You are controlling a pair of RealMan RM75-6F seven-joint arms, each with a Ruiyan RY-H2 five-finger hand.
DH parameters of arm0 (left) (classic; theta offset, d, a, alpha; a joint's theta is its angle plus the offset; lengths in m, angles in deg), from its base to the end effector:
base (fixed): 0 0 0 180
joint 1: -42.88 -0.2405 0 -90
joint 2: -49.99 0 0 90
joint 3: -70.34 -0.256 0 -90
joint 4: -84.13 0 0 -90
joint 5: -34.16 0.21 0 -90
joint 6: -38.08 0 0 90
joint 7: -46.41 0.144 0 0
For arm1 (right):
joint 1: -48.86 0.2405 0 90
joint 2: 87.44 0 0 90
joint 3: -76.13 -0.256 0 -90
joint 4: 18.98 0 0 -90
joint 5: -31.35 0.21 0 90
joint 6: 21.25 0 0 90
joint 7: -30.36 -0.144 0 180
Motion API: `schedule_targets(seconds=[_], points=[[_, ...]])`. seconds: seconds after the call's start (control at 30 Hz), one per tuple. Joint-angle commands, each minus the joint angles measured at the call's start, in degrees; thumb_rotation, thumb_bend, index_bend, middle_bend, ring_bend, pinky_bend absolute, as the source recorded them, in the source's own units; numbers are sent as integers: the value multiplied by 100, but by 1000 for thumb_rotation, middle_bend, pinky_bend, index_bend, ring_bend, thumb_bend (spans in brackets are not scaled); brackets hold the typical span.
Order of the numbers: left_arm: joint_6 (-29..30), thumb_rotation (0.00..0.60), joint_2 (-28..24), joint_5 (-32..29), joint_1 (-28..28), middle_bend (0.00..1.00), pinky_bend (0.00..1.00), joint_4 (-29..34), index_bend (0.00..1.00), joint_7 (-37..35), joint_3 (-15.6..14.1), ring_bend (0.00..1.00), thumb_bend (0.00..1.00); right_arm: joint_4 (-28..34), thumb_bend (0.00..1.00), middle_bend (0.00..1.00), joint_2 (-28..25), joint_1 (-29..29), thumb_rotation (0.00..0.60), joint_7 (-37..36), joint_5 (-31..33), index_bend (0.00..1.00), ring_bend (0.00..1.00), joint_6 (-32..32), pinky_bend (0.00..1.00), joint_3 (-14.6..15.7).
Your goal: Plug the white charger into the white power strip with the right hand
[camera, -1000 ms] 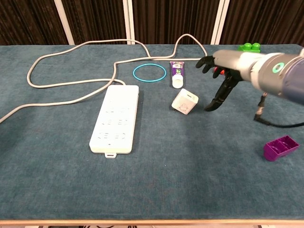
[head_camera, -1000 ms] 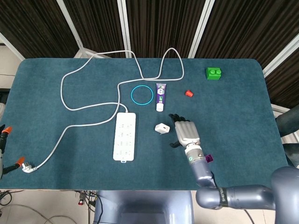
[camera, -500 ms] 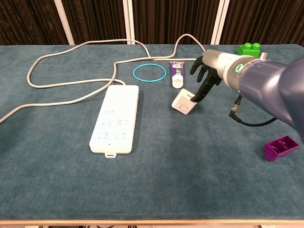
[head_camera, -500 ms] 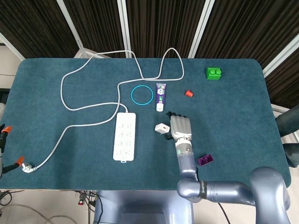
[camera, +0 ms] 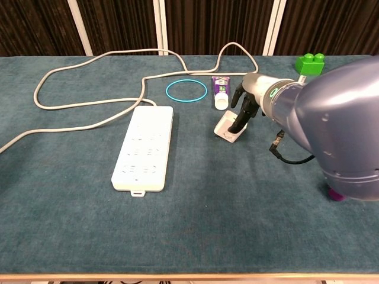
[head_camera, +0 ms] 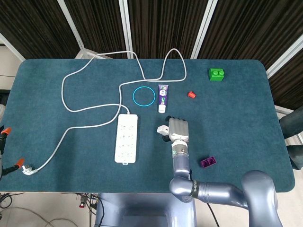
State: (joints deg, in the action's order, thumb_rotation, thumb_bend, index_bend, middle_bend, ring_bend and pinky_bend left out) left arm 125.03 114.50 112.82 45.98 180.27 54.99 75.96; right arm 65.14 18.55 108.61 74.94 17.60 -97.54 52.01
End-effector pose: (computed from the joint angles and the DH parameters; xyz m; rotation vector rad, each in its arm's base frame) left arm -0.3143 0.1791 0.1681 -1.2491 -0.8686 -0.8059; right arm -0.0674 -0.3615 -0.0619 1.4142 -1.3152 0.6884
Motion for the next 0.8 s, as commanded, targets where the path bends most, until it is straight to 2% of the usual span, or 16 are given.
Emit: schedule_targets(seconds=[0.03, 0.8], points=[[-8, 600, -5, -1, 3, 0, 0, 2, 103, -5, -2, 0, 153, -125, 331, 383, 105, -3, 600, -36, -96, 331, 369, -30, 280, -35], [-78, 600, -44, -36, 19, 0, 0, 61, 102, 11, -28, 0, 154, -696, 362, 454, 533, -221, 600, 59, -544, 398, 471, 85, 317, -188]])
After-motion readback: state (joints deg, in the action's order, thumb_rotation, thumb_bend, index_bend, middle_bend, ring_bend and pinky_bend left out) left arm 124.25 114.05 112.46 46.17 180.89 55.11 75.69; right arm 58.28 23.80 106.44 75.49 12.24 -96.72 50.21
